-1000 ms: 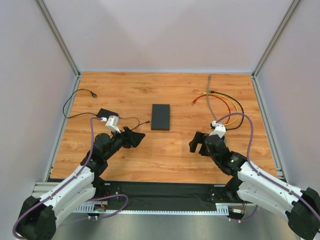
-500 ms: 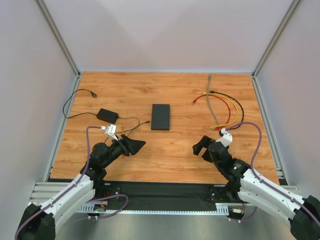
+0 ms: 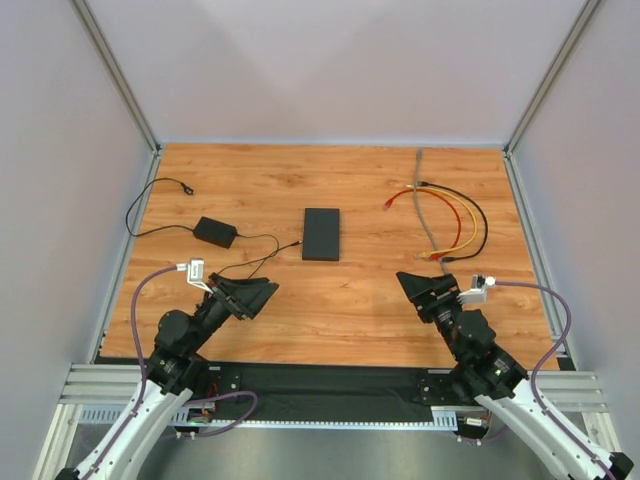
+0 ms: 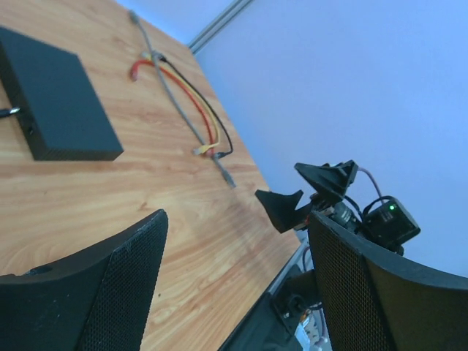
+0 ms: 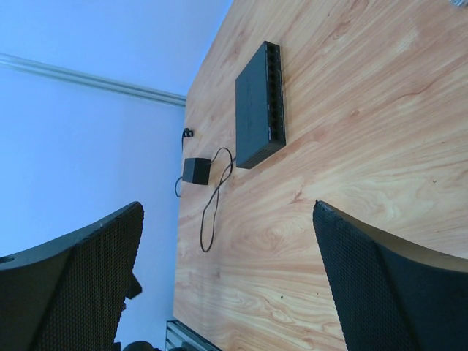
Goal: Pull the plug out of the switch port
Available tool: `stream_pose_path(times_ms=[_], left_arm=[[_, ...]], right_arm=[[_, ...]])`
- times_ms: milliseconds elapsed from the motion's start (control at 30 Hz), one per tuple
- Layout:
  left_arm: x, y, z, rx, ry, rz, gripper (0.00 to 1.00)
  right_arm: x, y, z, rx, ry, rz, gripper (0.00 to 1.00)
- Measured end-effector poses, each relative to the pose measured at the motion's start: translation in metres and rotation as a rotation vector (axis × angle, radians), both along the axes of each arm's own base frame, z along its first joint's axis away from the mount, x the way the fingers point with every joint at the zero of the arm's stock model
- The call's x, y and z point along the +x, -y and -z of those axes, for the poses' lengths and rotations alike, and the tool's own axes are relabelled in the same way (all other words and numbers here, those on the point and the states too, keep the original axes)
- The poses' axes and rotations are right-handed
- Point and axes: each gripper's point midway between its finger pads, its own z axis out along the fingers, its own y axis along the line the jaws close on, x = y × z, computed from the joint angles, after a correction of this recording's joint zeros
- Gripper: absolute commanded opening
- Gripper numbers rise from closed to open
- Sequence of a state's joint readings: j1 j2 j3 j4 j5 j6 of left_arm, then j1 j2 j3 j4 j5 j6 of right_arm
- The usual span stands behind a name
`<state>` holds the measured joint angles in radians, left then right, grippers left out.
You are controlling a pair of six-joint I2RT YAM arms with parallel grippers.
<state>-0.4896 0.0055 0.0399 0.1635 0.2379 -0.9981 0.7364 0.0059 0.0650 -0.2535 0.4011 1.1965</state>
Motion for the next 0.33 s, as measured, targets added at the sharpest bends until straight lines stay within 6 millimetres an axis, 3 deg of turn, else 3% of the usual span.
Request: stream_pose_path(times_ms=[333], left_arm=[[0.006, -0.004, 0.028, 0.043, -0.115, -0.036, 0.85]], right_arm=[[0.002, 0.004, -0.001, 0.058, -0.026, 0.037, 1.0]])
